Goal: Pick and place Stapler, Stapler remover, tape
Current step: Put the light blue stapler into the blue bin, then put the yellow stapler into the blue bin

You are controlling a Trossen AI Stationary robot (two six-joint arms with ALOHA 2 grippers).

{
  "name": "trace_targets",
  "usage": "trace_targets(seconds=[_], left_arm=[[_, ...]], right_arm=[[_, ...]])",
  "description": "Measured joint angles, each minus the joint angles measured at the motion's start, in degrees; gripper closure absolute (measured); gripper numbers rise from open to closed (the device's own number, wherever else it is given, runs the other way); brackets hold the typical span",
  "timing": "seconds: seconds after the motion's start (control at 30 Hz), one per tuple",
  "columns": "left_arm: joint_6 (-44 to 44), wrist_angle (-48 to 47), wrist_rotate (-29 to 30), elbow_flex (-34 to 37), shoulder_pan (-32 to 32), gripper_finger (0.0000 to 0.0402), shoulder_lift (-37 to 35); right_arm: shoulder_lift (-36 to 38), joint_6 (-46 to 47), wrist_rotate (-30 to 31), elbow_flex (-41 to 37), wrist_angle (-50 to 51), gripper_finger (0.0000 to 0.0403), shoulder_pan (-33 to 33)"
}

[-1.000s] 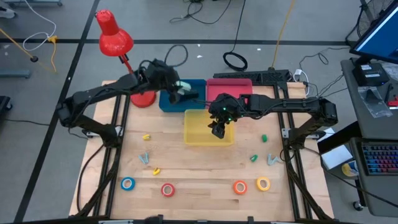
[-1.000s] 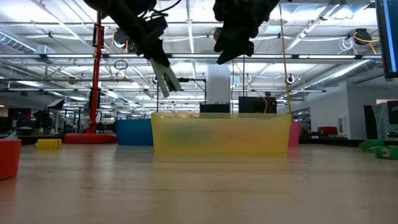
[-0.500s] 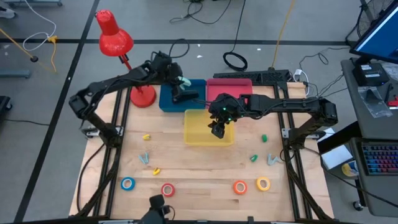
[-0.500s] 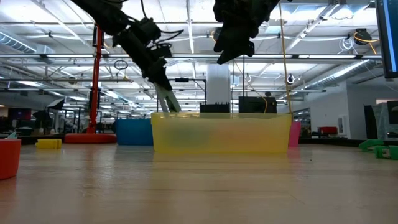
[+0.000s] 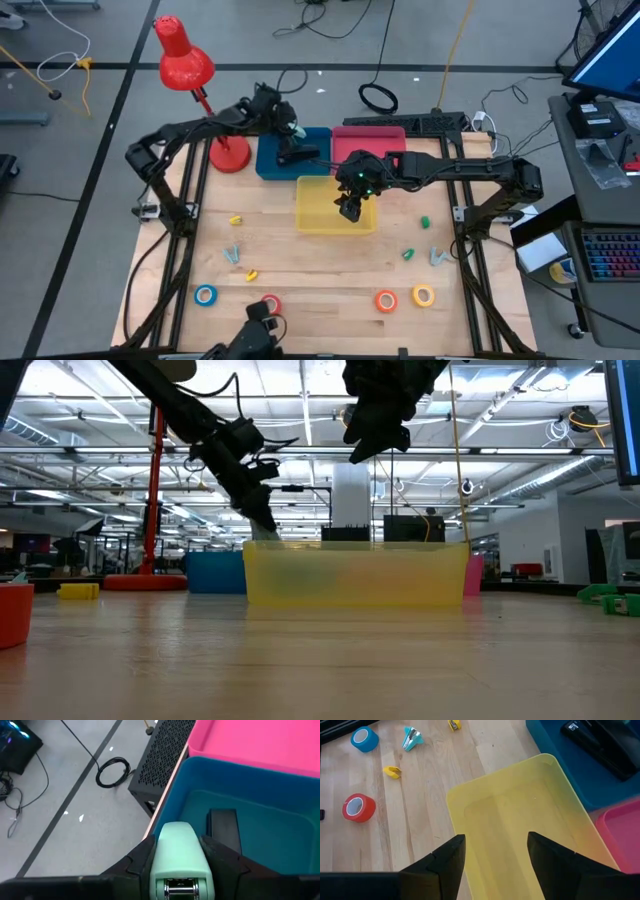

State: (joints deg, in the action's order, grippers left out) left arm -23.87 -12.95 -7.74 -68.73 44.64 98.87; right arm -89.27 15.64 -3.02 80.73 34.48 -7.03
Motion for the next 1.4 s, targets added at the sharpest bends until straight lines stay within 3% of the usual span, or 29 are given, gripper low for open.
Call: trace_targets(seconds=[0.23, 0.5, 0.87, 1.4], left_arm=[[-0.07, 3.04, -0.66, 0.00, -0.03, 0.0270, 2.26], [0.36, 2.61, -0.85, 0.00, -0.20, 0.0241, 5.29], [-0.44, 0.39, -0.83, -0.04, -0.15, 0.0259, 5.55], [-1.67, -4.78, 0.89, 0.00, -0.12, 0.0169, 4.82]], right_arm=[[0.00, 0.20, 0.02, -0.02, 0.00, 0.0198, 0.01], [0.00, 0.20, 0.00, -0.04, 0.00, 0.0202, 0.02], [0.00, 0.21, 0.02, -0.04, 0.00, 0.0202, 0.01], [0.00, 0.85, 0.00, -0.04, -0.12, 0.0206, 0.02]])
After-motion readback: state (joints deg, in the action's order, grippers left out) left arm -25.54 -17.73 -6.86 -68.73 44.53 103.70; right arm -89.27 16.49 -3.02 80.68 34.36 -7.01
